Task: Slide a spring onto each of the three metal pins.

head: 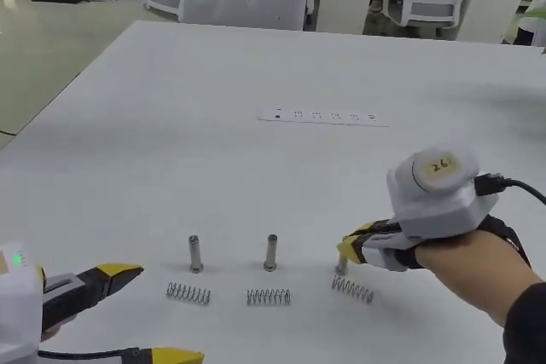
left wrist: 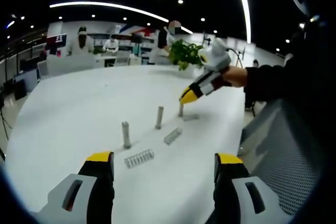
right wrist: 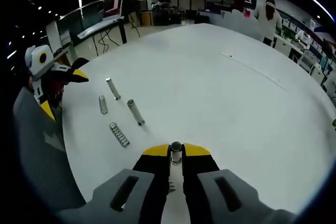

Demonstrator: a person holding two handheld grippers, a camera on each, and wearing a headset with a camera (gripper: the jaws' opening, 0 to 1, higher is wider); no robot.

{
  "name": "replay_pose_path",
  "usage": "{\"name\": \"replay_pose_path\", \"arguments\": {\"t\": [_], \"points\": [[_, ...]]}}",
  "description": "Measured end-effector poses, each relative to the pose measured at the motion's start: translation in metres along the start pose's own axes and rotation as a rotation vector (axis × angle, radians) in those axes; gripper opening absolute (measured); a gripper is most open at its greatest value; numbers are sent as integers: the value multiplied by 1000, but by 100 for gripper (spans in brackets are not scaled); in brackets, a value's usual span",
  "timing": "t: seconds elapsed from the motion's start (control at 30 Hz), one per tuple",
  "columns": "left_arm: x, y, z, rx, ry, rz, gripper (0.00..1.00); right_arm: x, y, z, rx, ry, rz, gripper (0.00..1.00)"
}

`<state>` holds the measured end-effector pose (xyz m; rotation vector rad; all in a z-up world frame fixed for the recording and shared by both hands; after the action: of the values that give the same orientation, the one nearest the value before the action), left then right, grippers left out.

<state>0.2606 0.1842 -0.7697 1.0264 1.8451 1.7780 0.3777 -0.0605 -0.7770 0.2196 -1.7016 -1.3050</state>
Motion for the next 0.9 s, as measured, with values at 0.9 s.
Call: {"name": "replay_pose_path", "arguments": {"t": [0.9], "points": [[-1,0,0,-2,-1,5,74,4,-4,2,18,18,-19,11]]}}
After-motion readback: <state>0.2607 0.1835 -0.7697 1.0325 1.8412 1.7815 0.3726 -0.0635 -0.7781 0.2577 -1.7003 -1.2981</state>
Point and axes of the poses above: the centre of the closed fingertips' face, and the gripper's own axes: x roughly backward along the fingers, z roughly to its left, y roughly out of its top, the point moved 6 cm from there along x, roughly backward along the fingers, and after that the axes turned 11 degrees about -z, right-handed, at the moved point
